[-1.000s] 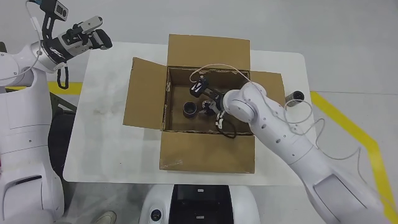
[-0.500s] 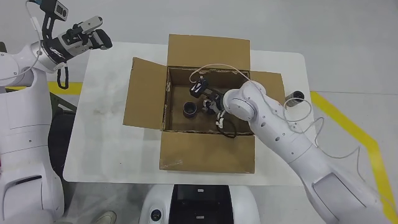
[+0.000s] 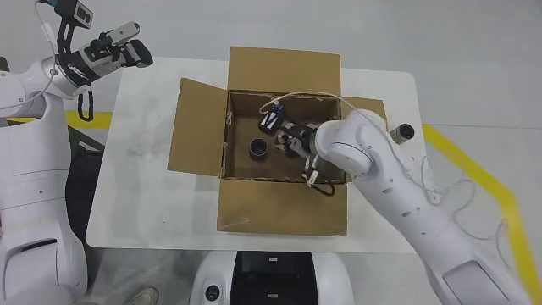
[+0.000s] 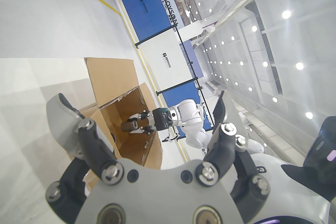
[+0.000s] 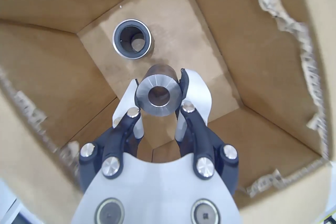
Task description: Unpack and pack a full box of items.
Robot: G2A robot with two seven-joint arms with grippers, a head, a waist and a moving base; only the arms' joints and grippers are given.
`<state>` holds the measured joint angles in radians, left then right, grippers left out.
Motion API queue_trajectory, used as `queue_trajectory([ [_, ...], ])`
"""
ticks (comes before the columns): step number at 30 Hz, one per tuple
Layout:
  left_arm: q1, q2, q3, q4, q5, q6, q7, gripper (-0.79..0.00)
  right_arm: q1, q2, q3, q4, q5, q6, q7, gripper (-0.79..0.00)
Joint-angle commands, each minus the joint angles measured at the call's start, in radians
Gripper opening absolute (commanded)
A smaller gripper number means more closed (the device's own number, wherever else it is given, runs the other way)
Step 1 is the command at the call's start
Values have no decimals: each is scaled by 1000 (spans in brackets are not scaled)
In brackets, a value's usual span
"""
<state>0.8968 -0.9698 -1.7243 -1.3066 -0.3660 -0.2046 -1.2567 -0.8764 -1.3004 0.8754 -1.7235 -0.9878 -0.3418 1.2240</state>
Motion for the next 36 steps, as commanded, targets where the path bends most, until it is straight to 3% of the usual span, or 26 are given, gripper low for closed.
queue_trajectory([
  [1,0,0,0,0,0,0,0,0,-26,10,29,-69,4,-8,18,-785],
  [9,0,0,0,0,0,0,0,0,-115,42,128,-251,-52,-8,64,-785],
  [18,0,0,0,0,0,0,0,0,-250,75,287,-404,-64,22,25,-785],
  [28,0,0,0,0,0,0,0,0,-408,103,460,-487,-63,39,-33,-785],
  [36,0,0,0,0,0,0,0,0,-419,106,469,-493,-63,35,-37,-785],
])
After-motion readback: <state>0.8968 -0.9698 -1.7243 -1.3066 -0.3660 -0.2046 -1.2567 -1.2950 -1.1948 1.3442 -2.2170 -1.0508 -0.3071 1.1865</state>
